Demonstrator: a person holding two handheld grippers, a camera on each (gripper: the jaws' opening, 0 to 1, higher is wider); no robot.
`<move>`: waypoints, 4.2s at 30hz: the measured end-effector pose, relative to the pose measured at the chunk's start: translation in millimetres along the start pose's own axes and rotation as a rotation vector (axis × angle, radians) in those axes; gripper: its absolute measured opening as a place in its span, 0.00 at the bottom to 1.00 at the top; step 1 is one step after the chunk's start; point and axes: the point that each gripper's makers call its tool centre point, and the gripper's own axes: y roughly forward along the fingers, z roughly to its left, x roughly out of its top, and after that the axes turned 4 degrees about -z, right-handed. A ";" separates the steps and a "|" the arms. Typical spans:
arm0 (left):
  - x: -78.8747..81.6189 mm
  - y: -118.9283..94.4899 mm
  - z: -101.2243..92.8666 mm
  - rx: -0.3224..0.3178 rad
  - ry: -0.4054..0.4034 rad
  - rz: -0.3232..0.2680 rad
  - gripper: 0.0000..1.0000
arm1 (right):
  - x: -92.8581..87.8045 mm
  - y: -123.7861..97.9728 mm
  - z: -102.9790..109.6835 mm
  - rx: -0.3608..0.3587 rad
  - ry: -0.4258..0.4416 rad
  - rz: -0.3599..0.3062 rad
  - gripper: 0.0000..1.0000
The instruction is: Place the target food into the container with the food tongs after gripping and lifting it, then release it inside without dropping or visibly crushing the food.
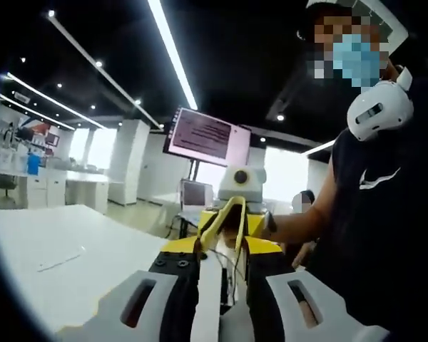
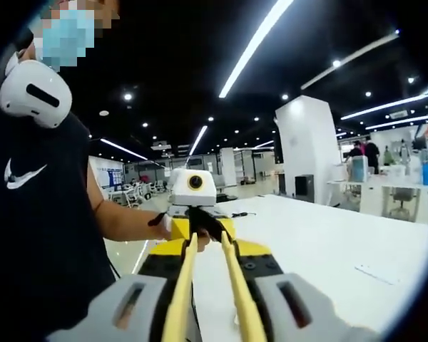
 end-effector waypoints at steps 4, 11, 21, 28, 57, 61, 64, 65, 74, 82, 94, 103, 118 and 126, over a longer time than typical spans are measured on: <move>0.6 -2.4 8.3 0.045 0.076 0.045 0.31 | 1.4 -1.0 0.6 0.000 -0.029 0.012 0.25; -0.7 -14.2 20.4 0.121 0.100 0.082 0.51 | 5.5 -10.0 -13.3 -0.063 -0.031 -0.003 0.24; -6.2 -68.8 59.4 0.374 0.194 0.140 0.88 | 5.6 -34.5 -36.7 -0.188 -0.023 0.032 0.25; -25.8 -122.7 79.2 0.522 0.206 0.211 0.95 | 2.5 -63.7 -51.7 -0.258 -0.119 0.110 0.26; -100.2 -197.4 87.6 0.715 0.204 0.378 0.99 | -99.8 -103.7 -91.6 -0.199 -0.181 0.502 0.26; -124.1 -198.3 82.3 0.685 0.218 0.395 0.99 | -110.0 -107.1 -95.7 -0.204 -0.162 0.510 0.27; -136.7 -195.5 74.2 0.660 0.195 0.382 0.99 | -116.5 -109.8 -95.8 -0.211 -0.150 0.517 0.27; -140.3 -196.1 73.3 0.657 0.191 0.385 0.99 | -118.6 -111.2 -96.3 -0.213 -0.150 0.519 0.27; -169.0 -184.8 65.5 0.684 0.204 0.328 1.00 | -130.9 -108.9 -91.0 -0.205 -0.149 0.530 0.26; -184.6 -166.0 64.0 0.677 0.138 0.323 1.00 | -130.7 -103.5 -89.8 -0.210 -0.122 0.515 0.25; -205.4 -150.2 75.6 0.692 0.115 0.354 1.00 | -139.3 -111.5 -93.3 -0.215 -0.129 0.533 0.26; -230.1 -153.5 64.1 0.665 0.137 0.475 1.00 | -154.4 -113.1 -95.4 -0.208 -0.118 0.551 0.27; -229.6 -161.8 62.9 0.664 0.159 0.478 1.00 | -167.4 -107.6 -95.3 -0.225 -0.097 0.552 0.27; -211.3 -162.3 70.4 0.726 0.039 0.359 1.00 | -182.0 -112.5 -104.9 -0.224 -0.107 0.579 0.27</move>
